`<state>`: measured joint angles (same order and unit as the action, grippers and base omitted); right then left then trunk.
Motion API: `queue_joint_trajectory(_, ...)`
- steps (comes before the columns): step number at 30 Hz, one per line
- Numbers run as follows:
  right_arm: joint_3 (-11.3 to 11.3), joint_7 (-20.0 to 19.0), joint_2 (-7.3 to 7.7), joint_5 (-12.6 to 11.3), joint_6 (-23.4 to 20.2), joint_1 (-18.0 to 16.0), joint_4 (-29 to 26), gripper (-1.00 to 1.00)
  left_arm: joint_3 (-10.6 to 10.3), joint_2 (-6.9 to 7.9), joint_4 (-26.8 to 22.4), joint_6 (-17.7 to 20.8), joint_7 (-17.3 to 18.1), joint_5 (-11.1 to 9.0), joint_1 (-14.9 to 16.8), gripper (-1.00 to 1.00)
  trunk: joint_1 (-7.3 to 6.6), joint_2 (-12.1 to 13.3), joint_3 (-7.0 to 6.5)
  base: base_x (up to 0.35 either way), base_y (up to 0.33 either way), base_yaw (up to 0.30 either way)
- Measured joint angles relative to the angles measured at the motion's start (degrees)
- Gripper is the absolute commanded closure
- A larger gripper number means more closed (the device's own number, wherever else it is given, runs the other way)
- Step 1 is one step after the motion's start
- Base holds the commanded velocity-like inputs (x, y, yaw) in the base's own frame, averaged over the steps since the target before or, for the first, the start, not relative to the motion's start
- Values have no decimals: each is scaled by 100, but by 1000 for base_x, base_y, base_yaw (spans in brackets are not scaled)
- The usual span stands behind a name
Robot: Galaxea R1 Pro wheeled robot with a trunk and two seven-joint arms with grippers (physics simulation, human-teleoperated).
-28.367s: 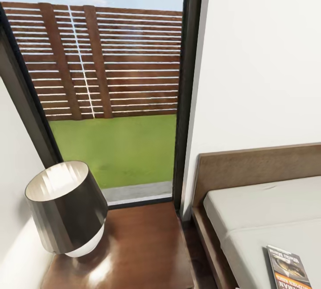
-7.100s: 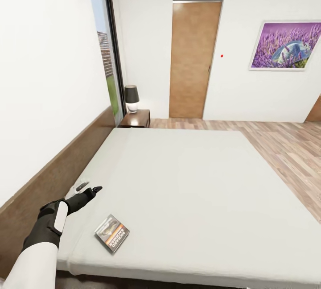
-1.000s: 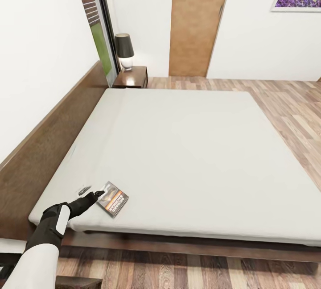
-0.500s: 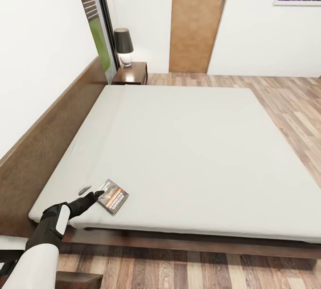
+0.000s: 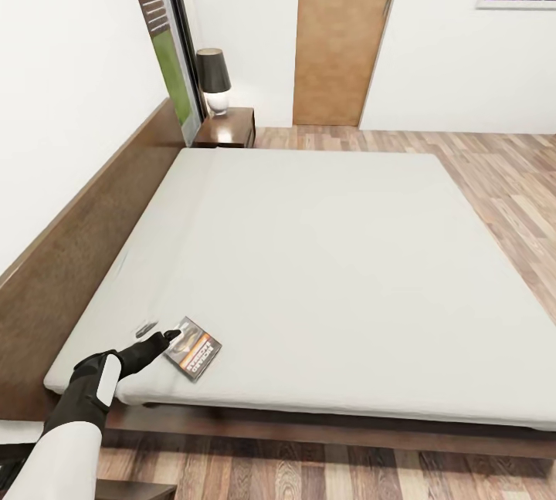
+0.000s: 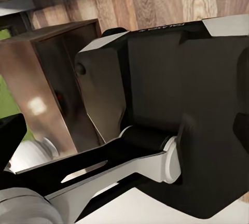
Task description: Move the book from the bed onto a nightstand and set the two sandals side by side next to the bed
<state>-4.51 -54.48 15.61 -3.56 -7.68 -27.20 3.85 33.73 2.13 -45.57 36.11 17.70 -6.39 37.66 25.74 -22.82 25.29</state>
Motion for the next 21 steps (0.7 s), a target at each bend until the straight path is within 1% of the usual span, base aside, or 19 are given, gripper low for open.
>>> queue_joint_trajectory(4,0,0,0,0,2,-1,0,-100,-4,0,0,-4,0,0,0,-100,-2,-1,0,267,0,0)
queue_joint_trajectory(7,0,0,0,0,1,-1,0,-100,-5,0,0,0,0,0,0,-100,0,0,0,138,0,0)
queue_joint_trajectory(19,0,0,-2,0,2,-2,0,-100,-6,0,0,3,0,0,0,-100,1,0,0,17,0,0)
queue_joint_trajectory(21,0,0,0,0,2,-4,0,-100,-2,0,0,-2,0,0,0,-100,-1,0,0,163,0,0)
